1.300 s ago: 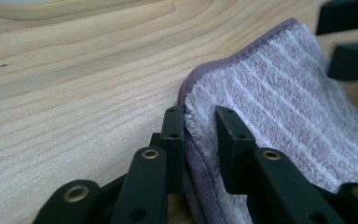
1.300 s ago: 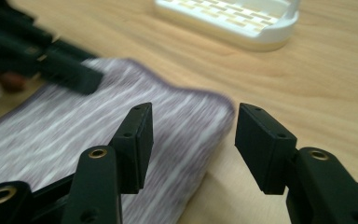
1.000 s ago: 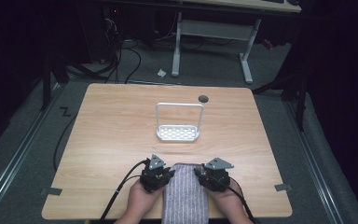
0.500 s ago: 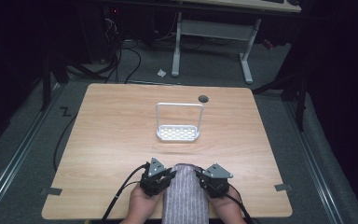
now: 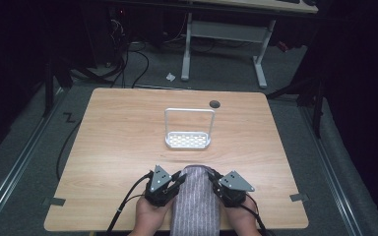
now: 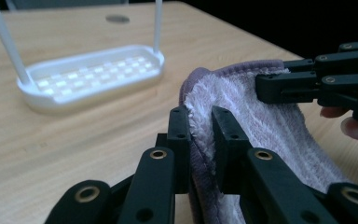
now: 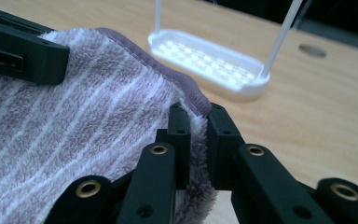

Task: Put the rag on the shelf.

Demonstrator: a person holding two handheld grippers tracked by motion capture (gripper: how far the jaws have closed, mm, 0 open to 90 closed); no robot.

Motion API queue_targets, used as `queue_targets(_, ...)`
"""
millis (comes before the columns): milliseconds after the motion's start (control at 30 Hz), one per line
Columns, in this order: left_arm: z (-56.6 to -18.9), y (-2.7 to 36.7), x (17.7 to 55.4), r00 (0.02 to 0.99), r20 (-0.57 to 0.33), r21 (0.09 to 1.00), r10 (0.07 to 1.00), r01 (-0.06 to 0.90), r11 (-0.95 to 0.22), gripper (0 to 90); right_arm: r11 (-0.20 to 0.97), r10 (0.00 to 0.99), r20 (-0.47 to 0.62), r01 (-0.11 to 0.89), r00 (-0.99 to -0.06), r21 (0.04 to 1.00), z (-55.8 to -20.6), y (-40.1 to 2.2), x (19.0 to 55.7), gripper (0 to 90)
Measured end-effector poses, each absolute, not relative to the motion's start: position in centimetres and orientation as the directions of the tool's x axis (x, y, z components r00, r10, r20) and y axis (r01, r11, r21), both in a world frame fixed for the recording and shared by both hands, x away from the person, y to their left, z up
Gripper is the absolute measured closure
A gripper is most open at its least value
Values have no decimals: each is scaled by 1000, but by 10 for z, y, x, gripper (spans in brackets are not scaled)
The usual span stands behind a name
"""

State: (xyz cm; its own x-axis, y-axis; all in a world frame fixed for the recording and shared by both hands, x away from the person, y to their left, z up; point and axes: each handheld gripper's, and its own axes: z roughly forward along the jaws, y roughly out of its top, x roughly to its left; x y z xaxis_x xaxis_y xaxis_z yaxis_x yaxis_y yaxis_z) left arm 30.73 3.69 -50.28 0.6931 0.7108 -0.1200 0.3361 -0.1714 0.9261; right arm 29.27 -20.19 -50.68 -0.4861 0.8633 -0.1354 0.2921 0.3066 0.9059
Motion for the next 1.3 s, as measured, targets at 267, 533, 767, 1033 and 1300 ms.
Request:
queue_targets(267, -479, 43, 312, 687, -90, 952, 721, 271, -139, 790, 272, 867, -151, 199, -475, 941, -478, -201, 294, 819)
queue_targets(533, -452, 47, 317, 683, -88, 973, 725, 215, -84, 791, 235, 869, -147, 133, -473, 963, -451, -201, 298, 819)
queue_targets(767, -434, 47, 318, 685, -67, 983, 726, 168, -68, 792, 199, 872, -135, 89, -470, 976, -429, -203, 297, 820)
queue_targets(1033, -408, 45, 318, 678, -33, 994, 734, 97, -45, 794, 162, 874, -134, 21, -467, 986, -400, -204, 297, 823)
queue_targets(1300, -381, 44, 325, 674, 0, 999, 739, 33, -30, 795, 152, 875, -145, -23, -462, 988, -377, -204, 299, 824)
